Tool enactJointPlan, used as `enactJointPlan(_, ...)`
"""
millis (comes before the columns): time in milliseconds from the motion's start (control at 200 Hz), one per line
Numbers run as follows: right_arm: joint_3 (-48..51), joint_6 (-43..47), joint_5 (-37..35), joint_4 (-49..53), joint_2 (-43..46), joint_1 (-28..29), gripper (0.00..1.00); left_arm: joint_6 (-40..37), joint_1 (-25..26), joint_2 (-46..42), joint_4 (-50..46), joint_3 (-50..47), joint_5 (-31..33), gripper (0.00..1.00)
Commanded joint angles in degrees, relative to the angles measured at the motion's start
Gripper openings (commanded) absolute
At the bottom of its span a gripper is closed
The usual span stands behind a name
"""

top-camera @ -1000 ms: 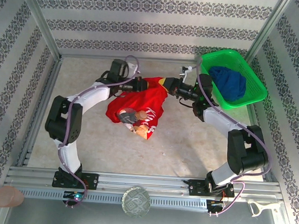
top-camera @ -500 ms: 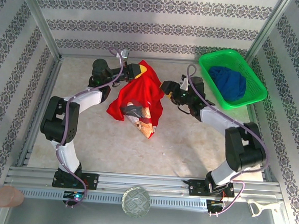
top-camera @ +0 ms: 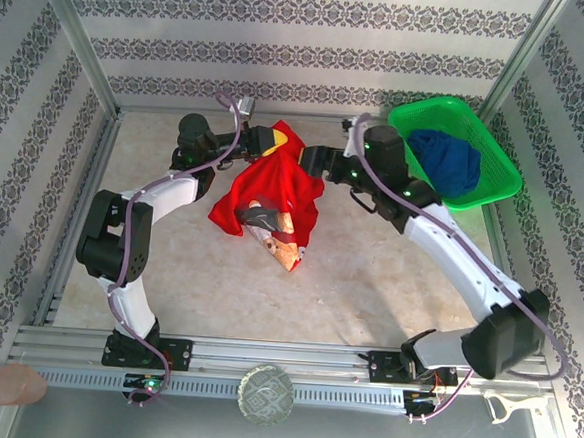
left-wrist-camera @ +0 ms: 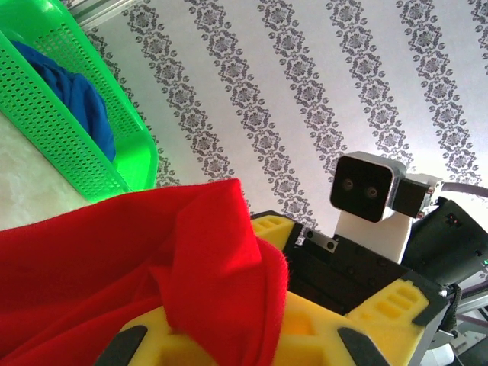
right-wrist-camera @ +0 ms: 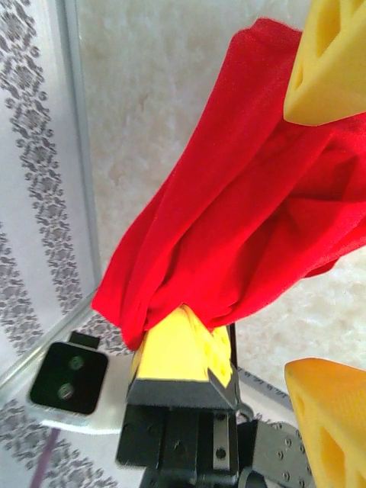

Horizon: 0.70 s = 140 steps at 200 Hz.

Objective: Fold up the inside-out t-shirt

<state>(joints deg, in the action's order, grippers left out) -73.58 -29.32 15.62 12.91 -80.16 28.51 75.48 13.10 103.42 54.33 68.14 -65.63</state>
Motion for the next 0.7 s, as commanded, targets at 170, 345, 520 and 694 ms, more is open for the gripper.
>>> enactJointPlan(170, -10.2, 1.7, -2.4, 3.4, -14.2, -0.1, 0.71, -1.1, 0.1, -3.2, 0.9, 0.8, -2.0, 0.00)
enactJointPlan(345, -13.6, 0.6, -0.6, 3.9, -22.3, -0.8, 0.58, -0.5, 0.1, -3.4, 1.3, 0.7, -2.5, 0.00)
enactJointPlan(520, -11.7, -0.3, 1.6, 1.7, -22.9, -1.0, 0.57, 0.6, 0.1, -2.7, 2.4, 1.0, -3.2, 0.00)
enactJointPlan(694, -10.9, -1.6, 3.8, -1.8, -19.8, -2.6, 0.73, 2.3, 0.1, -1.6, 4.3, 1.2, -3.6, 0.00)
